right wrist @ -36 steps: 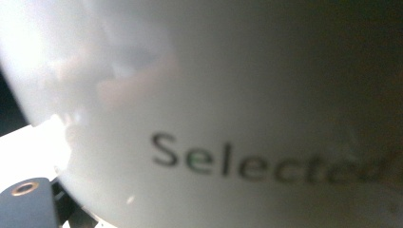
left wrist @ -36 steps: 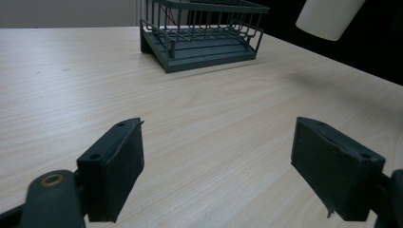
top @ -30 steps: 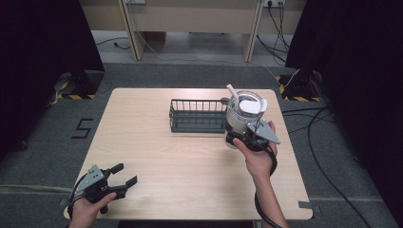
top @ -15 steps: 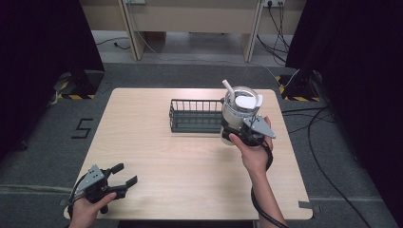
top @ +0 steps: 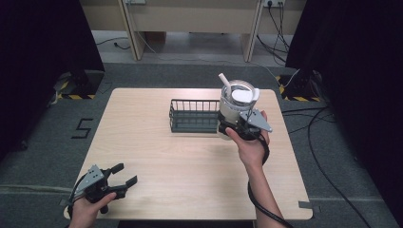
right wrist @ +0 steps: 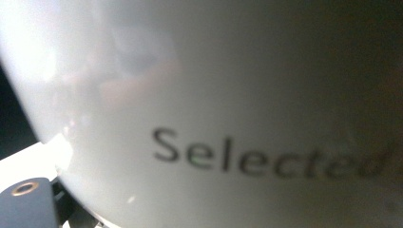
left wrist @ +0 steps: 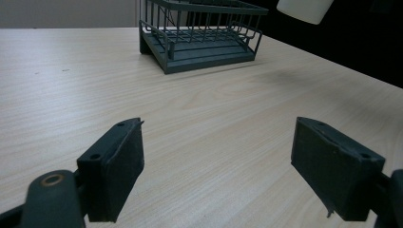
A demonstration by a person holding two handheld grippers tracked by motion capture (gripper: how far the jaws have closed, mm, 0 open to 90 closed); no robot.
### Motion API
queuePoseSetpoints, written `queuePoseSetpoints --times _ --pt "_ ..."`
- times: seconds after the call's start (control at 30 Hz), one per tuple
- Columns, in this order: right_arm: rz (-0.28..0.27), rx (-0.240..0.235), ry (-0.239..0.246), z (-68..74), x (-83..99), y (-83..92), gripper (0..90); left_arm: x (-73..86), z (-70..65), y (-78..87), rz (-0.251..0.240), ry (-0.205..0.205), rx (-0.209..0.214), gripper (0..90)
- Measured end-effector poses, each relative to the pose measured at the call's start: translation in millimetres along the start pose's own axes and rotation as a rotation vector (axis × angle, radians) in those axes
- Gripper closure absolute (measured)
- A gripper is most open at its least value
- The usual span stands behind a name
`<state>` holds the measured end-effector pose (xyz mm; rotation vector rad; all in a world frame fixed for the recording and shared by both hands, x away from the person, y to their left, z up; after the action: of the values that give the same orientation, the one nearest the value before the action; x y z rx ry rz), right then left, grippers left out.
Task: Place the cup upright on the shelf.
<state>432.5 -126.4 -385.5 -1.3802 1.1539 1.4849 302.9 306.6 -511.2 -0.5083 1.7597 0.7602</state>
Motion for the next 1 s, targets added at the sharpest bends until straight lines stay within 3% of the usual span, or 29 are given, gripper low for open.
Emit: queuePoseSetpoints --times 1.0 --pt "-0.019 -0.026 -0.005 14.6 -22.8 -27.5 10.2 -0.5 -0.2 0.4 -0.006 0.003 0.002 17.5"
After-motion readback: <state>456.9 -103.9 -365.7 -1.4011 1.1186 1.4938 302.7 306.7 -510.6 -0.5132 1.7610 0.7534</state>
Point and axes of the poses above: each handheld gripper's, and its own axes: y roughly backward along the jaws, x roughly out of its underside, z roughly to its left, the point moved 1 cm from there along -y, roughly forward along the jaws, and after that the axes turned 5 degrees about x, right-handed, at the moved point
